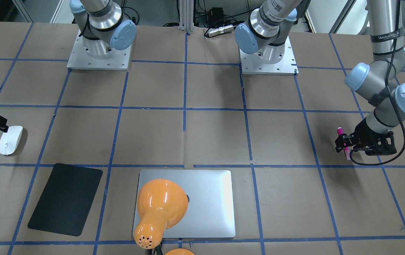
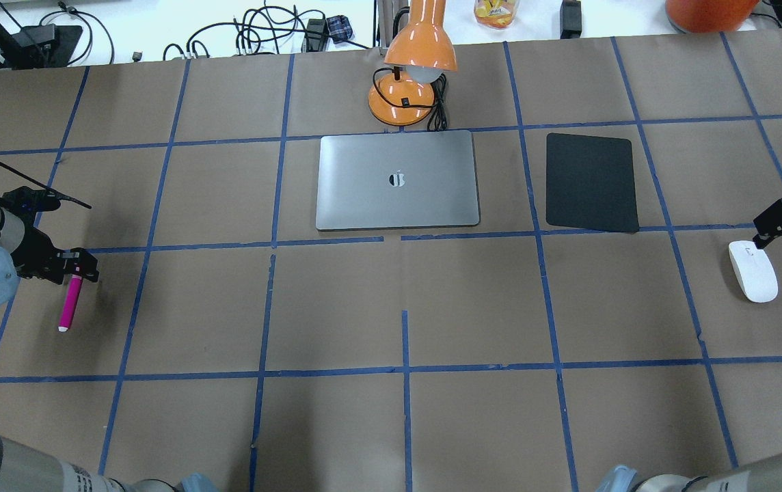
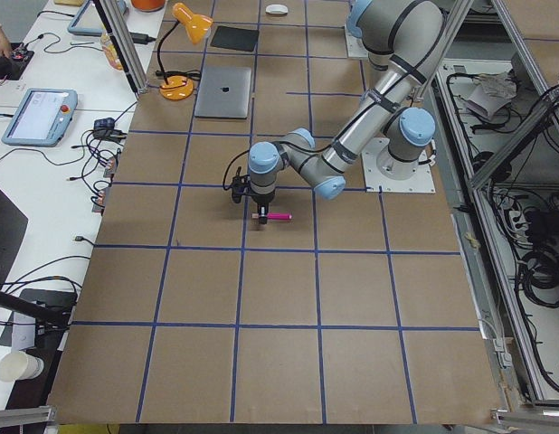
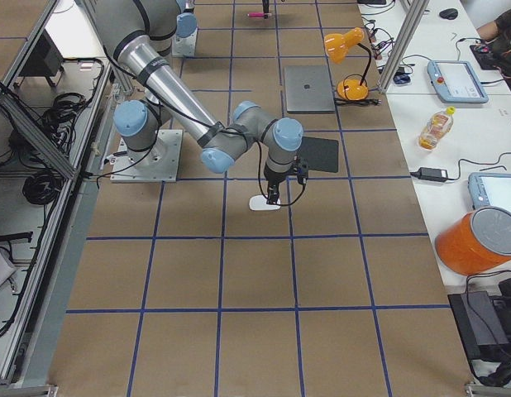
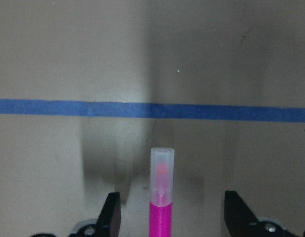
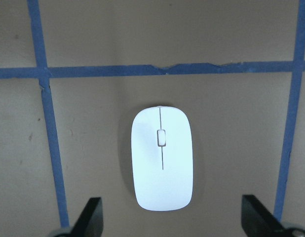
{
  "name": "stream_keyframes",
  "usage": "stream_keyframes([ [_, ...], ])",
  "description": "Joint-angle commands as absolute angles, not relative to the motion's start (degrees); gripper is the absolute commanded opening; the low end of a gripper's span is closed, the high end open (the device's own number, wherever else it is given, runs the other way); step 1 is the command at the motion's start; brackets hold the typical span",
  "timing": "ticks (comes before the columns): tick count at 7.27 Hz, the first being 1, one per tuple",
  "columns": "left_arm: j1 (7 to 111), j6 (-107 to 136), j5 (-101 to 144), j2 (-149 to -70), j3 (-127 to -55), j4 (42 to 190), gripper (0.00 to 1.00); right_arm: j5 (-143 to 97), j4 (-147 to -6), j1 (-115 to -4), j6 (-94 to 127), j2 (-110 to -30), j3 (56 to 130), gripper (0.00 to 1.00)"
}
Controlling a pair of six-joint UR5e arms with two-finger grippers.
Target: Place pen and mouse around notebook
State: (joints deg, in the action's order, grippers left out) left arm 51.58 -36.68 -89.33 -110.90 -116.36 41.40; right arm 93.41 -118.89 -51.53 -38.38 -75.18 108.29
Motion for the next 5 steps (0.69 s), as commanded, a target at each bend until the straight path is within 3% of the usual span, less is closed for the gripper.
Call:
stream_keyframes([
  [1,51.3,-37.1,-89.2,-110.9,-116.4,41.3,0.00,93.3,-127.1,-51.4,-40.2,-72.8,111.2,1.00],
  [5,51.9,-37.0,-89.3,-109.5,-115.8,43.5,0.00,90.4,-130.7,-51.5,-38.8,-69.8,111.4,1.00],
])
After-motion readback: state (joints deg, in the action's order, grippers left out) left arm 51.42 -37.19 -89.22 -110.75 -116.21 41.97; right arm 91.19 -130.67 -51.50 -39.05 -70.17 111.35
